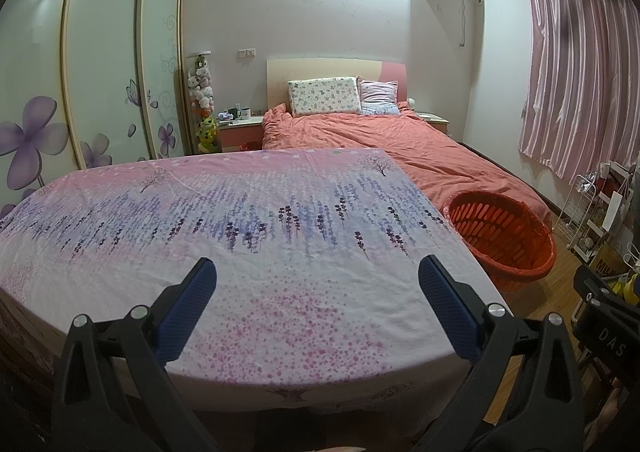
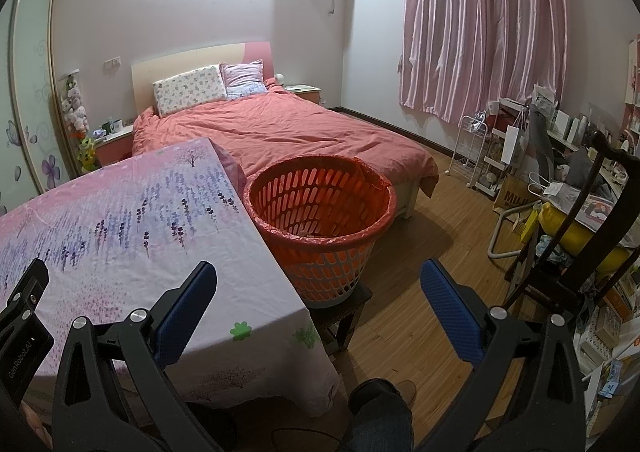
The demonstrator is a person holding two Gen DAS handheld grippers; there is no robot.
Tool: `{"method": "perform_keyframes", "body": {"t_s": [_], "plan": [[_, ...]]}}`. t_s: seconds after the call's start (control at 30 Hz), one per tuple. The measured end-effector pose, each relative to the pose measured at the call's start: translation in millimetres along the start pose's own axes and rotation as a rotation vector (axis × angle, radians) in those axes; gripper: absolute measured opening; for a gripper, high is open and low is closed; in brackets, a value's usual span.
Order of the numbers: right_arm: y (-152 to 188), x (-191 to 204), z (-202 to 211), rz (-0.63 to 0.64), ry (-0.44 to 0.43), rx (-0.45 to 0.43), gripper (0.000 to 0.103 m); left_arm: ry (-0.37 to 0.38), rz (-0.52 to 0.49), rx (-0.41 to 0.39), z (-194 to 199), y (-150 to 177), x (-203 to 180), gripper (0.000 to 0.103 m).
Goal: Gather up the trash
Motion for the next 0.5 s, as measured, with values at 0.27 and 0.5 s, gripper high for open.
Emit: {"method": "perform_keyframes", "body": {"t_s": [0.27,0.5], "plan": [[-0.3,0.0,0.0,0.001,0.0,0.001,0.101,0.0,-0.004,0.005,-0.9,6.8,0.6,0.099],[1.3,0.5,0.3,0.001,0.0,0.001,0.101,-0.004,-0.003,0.008,-0.9,6.2,3.4,0.099]]}}
Point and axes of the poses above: each gripper's, at about its wrist camera, not at the fingertips, and z roughly against the way its jaws point, x to its left, y to its underside, the point moved 9 cm from there along -z, roughly the way its jaws point, and after that the axes turned 7 degrees about -z, right-handed, at the moved point
